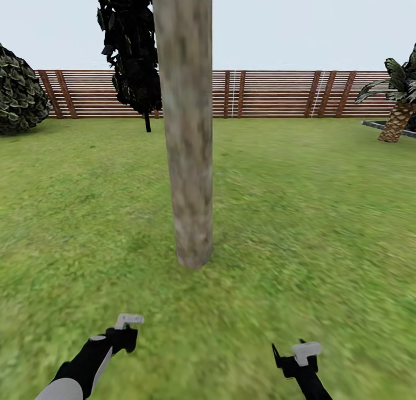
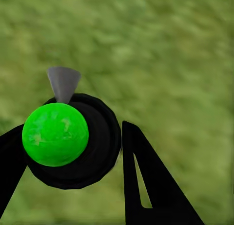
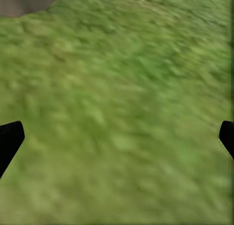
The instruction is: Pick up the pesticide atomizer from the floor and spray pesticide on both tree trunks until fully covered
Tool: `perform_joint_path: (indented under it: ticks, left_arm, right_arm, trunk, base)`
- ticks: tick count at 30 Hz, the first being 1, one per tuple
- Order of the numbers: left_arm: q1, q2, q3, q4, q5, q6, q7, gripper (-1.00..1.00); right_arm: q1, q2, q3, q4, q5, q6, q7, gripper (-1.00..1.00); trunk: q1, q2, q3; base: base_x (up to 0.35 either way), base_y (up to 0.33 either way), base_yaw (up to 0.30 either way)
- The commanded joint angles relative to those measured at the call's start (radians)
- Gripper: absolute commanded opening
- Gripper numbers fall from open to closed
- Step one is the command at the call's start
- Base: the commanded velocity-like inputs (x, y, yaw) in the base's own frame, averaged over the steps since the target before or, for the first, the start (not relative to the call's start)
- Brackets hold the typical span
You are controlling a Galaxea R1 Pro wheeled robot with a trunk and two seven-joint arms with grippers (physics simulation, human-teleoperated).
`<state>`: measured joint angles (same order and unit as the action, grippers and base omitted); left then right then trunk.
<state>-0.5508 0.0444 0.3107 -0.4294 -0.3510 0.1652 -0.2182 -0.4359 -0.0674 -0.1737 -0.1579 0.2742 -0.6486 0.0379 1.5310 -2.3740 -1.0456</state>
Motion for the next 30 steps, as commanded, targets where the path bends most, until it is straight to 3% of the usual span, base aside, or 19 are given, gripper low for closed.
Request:
perform_joint_path:
  ticks: [1,3,7,9,19,23,28,29,30]
  left_arm:
    - [-0.003,-0.001,-0.001,0.0,0.0,0.013,0.0,-1.0]
    - [-0.008,-0.001,-0.003,0.0,0.001,0.042,0.001,-1.0]
    - [-0.014,-0.006,-0.004,-0.001,0.0,0.122,0.004,-1.0]
    - [-0.015,-0.008,-0.004,-0.002,-0.001,0.138,0.033,-1.0]
    - [-0.013,-0.032,-0.005,-0.001,-0.001,0.154,0.068,-1.0]
    - [-0.016,-0.062,-0.029,-0.006,0.001,0.236,0.069,-1.0]
    - [-0.046,-0.069,-0.04,-0.026,0.001,0.318,0.069,-1.0]
    - [-0.152,-0.157,-0.04,-0.03,0.004,0.407,0.091,-1.0]
    - [-0.161,-0.169,-0.041,-0.031,0.003,0.417,0.1,-1.0]
  right_arm:
    - [0.0,-0.001,0.0,0.0,-0.012,0.0,0.0,1.0]
    - [0.0,-0.001,-0.002,0.0,-0.043,0.0,-0.001,1.0]
    - [0.0,-0.002,-0.004,0.0,-0.186,0.0,-0.001,1.0]
    - [0.0,-0.001,-0.003,0.001,-0.234,0.0,0.001,1.0]
    - [0.001,-0.002,-0.003,0.002,-0.245,0.001,0.006,1.0]
    - [0.002,-0.003,-0.003,0.002,-0.245,0.001,0.007,1.0]
    - [0.002,-0.003,-0.003,0.002,-0.245,0.001,0.007,1.0]
    - [0.002,-0.016,-0.003,0.001,-0.246,0.0,0.006,1.0]
    - [0.002,-0.017,-0.002,0.001,-0.245,0.0,0.006,1.0]
  trunk:
    - [0.0,0.0,0.0]
    - [0.0,0.0,0.0]
    - [0.0,0.0,0.0]
    - [0.0,0.0,0.0]
    - [0.0,0.0,0.0]
    - [0.0,0.0,0.0]
    - [0.0,0.0,0.0]
    - [0.0,0.0,0.0]
    - [0.0,0.0,0.0]
  base:
    - [0.241,0.0,0.0]
    - [0.282,0.0,0.0]
    - [0.322,0.0,0.0]
    - [0.336,0.0,0.0]
    - [0.178,0.0,-0.076]
    - [0.006,0.0,-0.257]
    - [0.001,0.0,-0.266]
    - [0.0,0.0,-0.072]
    - [0.0,0.0,-0.037]
